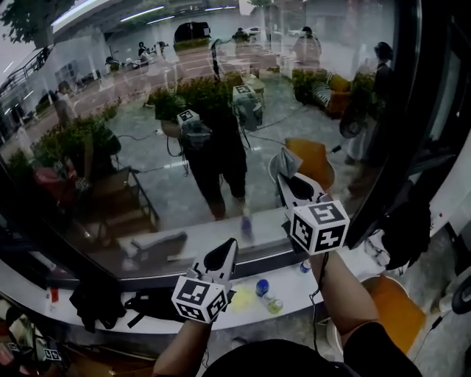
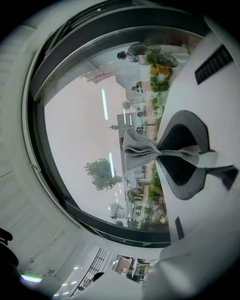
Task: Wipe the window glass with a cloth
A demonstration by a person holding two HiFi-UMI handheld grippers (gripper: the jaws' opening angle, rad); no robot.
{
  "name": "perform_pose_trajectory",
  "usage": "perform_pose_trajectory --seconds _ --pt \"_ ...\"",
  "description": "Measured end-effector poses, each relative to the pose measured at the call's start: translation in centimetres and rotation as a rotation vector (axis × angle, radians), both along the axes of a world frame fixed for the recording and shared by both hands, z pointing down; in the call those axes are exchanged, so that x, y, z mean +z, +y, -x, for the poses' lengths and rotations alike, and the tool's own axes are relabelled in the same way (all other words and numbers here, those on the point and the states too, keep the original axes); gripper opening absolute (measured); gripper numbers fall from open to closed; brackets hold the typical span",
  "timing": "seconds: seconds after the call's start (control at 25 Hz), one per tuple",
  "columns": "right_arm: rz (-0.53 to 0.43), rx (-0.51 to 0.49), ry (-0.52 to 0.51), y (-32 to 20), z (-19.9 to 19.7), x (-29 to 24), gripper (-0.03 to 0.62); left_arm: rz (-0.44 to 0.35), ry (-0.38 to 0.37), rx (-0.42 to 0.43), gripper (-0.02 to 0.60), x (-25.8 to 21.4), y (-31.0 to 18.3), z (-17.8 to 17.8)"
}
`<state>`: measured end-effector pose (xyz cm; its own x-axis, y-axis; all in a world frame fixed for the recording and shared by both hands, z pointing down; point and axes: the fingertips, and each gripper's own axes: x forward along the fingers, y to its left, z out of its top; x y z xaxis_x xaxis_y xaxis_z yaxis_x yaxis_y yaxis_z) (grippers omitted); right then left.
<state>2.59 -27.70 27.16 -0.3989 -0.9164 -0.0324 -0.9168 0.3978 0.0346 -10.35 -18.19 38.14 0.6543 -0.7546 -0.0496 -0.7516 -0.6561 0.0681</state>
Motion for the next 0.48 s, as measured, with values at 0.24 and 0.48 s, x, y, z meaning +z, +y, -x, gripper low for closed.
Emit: perform_pose_trajectory --seconds 0.24,0.48 --pt "0.067 -0.019 -0.011 5.0 -4.9 4.7 0.044 0.062 -0.002 -0.031 0.008 2.7 2.9 -4.0" --pt "0.128 -0.057 -0.019 10.7 -8.1 9.7 0.044 0.101 -0.010 -0.063 0.008 4.6 6.8 -8.0"
